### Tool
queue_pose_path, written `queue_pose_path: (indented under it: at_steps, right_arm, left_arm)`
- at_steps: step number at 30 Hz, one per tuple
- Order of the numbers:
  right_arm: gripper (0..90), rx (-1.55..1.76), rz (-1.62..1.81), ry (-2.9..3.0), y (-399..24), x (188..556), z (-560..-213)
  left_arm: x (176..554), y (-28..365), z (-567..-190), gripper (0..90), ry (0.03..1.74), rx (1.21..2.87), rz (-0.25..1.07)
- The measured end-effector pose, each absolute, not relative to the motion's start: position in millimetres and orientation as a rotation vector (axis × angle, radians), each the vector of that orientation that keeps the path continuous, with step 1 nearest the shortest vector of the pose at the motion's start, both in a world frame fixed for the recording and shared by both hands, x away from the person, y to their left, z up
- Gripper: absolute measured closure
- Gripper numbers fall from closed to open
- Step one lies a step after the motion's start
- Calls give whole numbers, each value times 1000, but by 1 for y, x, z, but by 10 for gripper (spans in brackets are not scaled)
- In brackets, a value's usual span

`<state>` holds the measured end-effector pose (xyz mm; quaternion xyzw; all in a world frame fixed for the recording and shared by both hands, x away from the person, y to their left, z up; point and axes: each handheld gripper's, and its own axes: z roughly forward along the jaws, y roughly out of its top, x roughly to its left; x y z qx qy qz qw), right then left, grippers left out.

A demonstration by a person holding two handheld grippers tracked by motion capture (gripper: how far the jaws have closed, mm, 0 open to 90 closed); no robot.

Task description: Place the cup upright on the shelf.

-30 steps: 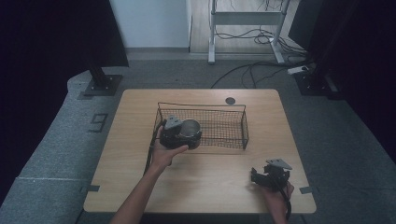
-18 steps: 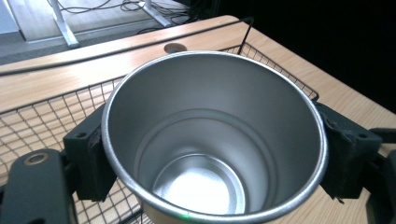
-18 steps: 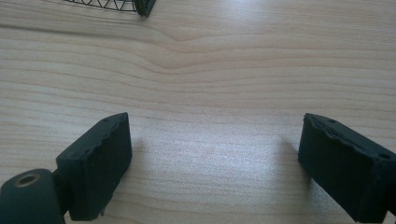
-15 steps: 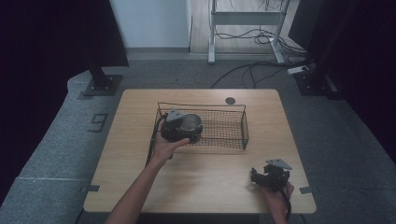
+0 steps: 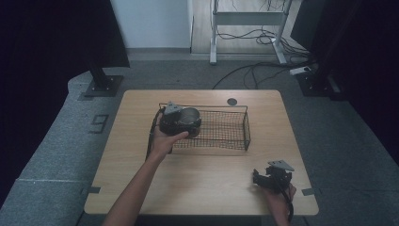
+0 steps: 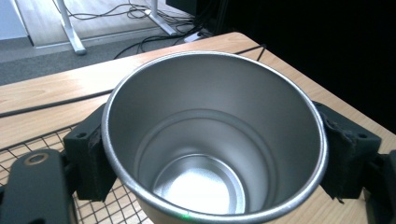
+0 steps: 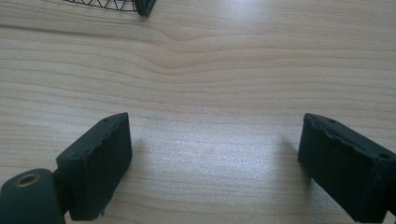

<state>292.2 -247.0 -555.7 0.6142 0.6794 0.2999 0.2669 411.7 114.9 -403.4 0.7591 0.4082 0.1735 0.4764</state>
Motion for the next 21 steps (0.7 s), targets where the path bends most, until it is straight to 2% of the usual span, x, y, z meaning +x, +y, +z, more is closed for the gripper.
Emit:
queue_pose_path:
  at_steps: [21]
  right_arm:
    - [98, 1658, 810, 1835, -247, 292, -556]
  left_arm:
    - [430, 116, -398, 156, 1011, 1846, 405]
